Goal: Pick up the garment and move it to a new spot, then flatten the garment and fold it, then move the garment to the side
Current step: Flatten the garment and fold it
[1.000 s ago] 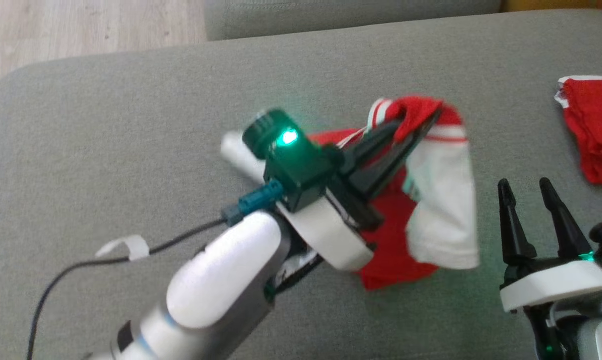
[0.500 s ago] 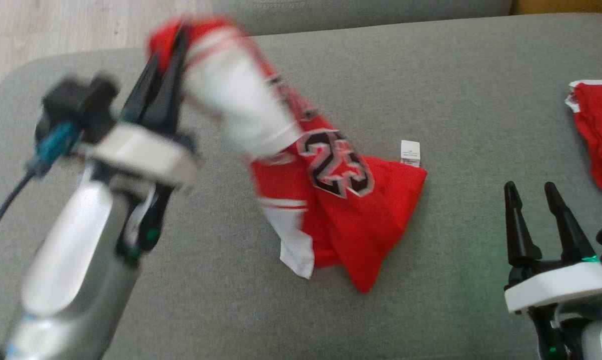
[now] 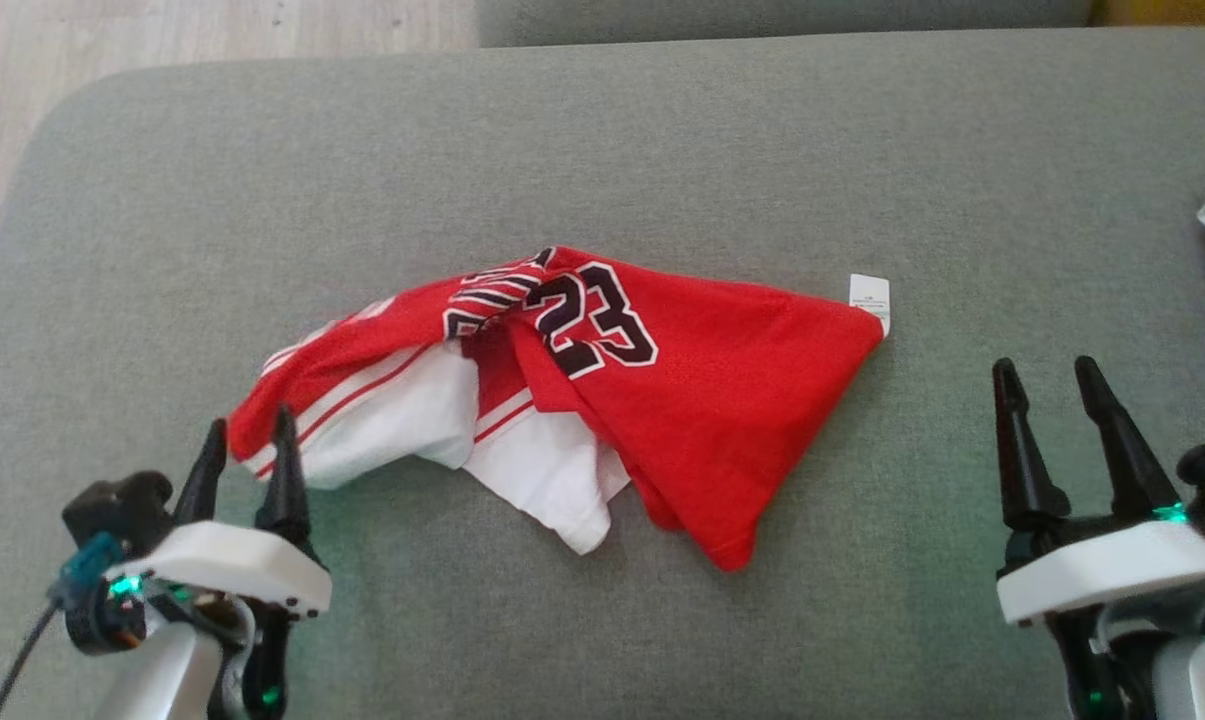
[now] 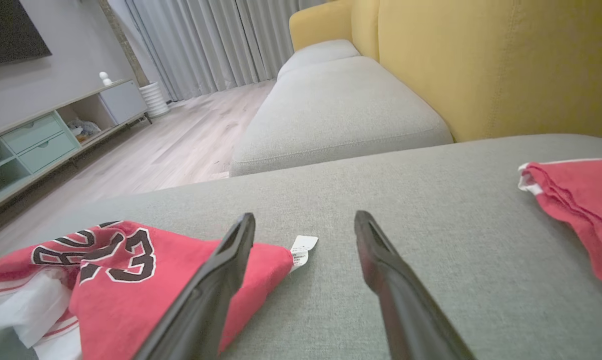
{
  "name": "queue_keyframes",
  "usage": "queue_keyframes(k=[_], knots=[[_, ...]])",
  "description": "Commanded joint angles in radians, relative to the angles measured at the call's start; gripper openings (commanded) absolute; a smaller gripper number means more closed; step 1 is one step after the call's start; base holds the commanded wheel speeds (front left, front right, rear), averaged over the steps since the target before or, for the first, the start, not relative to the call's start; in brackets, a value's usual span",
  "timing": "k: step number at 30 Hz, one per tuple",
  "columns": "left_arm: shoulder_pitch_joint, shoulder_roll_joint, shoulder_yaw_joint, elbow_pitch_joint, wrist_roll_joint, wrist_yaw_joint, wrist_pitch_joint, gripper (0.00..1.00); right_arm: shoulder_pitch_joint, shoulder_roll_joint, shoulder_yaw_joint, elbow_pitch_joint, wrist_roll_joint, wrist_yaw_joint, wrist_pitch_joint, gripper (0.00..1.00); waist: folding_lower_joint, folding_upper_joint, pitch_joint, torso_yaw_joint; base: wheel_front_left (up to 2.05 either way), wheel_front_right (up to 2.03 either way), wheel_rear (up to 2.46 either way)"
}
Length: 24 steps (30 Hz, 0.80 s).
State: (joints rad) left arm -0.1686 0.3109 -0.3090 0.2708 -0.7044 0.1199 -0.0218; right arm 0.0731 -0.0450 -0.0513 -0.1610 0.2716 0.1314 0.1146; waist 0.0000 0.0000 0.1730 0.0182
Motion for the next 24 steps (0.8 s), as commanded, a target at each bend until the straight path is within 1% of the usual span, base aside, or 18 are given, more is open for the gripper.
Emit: queue_keyframes(k=[1,4,7,11,14,16,21,24], knots=[[-0.029,0.016,0.043,-0.017,0.012,-0.006,-0.040,1.00,-0.029,-0.005,0.033,-0.050,-0.013,-0.001,0.003,1.00,0.0000,0.0000,-0.006,0.008,0.00,0.00,0.00],[-0.021,0.014,0.034,-0.012,0.069,0.017,-0.128,1.00,-0.031,-0.005,0.058,-0.072,-0.044,-0.001,0.004,1.00,0.0000,0.0000,-0.018,0.012,0.00,0.00,0.00],[-0.008,0.022,0.020,-0.034,0.154,0.072,-0.192,1.00,-0.027,-0.005,0.082,-0.089,-0.080,-0.001,0.009,1.00,0.0000,0.0000,-0.033,0.014,0.00,0.00,0.00],[0.022,0.029,-0.002,-0.111,0.252,0.135,-0.223,1.00,-0.009,-0.005,0.099,-0.106,-0.111,-0.001,0.015,1.00,0.0000,0.0000,-0.055,0.016,0.00,0.00,0.00],[0.051,0.040,-0.030,-0.169,0.309,0.166,-0.225,1.00,0.010,-0.005,0.108,-0.117,-0.125,-0.001,0.019,1.00,0.0000,0.0000,-0.071,0.015,0.00,0.00,0.00],[0.068,0.046,-0.053,-0.200,0.333,0.179,-0.204,1.00,0.023,-0.005,0.115,-0.122,-0.131,-0.001,0.023,1.00,0.0000,0.0000,-0.079,0.014,0.00,0.00,0.00],[0.096,0.059,-0.087,-0.257,0.359,0.200,-0.142,1.00,0.043,-0.005,0.116,-0.129,-0.127,-0.001,0.026,1.00,0.0000,0.0000,-0.085,0.012,0.00,0.00,0.00],[0.103,0.064,-0.090,-0.275,0.359,0.206,-0.127,1.00,0.045,-0.005,0.115,-0.129,-0.123,-0.001,0.026,1.00,0.0000,0.0000,-0.086,0.013,0.00,0.00,0.00]])
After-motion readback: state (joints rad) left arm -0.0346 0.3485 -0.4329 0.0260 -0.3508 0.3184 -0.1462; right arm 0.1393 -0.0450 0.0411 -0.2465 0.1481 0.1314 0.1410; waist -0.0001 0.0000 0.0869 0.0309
